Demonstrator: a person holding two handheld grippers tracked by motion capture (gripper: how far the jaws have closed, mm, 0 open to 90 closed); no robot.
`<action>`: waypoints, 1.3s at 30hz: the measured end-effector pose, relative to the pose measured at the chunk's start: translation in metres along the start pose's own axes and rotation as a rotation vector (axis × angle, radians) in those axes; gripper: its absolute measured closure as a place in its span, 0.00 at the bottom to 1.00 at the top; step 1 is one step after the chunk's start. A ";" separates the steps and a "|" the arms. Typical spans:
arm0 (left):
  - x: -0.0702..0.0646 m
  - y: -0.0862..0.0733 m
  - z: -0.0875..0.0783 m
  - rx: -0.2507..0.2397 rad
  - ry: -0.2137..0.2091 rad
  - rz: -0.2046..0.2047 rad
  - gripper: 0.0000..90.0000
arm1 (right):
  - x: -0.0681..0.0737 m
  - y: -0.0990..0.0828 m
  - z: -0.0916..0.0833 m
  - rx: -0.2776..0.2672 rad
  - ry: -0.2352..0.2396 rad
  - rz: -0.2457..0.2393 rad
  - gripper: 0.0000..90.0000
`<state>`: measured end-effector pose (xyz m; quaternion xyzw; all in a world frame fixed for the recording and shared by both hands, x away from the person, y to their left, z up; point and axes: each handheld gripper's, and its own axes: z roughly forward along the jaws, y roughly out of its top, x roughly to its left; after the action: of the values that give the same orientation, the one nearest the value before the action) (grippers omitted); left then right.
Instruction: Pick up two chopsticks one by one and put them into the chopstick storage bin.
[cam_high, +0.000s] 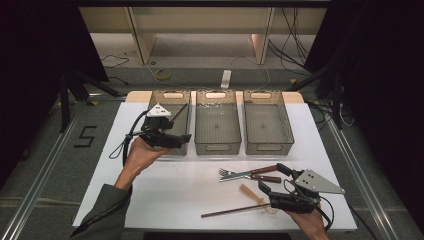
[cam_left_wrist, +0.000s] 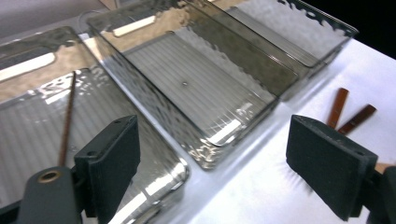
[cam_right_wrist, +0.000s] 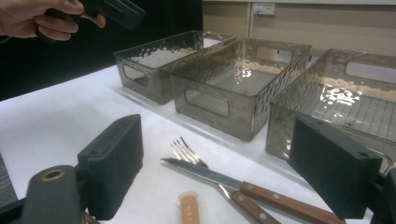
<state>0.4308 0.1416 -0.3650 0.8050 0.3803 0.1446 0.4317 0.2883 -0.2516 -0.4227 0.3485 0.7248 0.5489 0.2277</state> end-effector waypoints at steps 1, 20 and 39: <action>-0.003 0.000 0.001 0.005 -0.007 0.008 0.19 | 0.000 0.000 0.000 0.000 0.001 -0.001 0.20; -0.064 -0.023 0.017 0.148 -0.103 0.130 0.19 | 0.000 0.000 0.000 0.003 0.000 -0.001 0.20; -0.118 -0.057 0.041 0.309 -0.216 0.229 0.21 | -0.001 0.000 0.000 0.006 -0.003 0.001 0.20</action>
<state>0.3468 0.0501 -0.4237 0.9104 0.2554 0.0459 0.3223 0.2892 -0.2521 -0.4230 0.3504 0.7260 0.5463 0.2273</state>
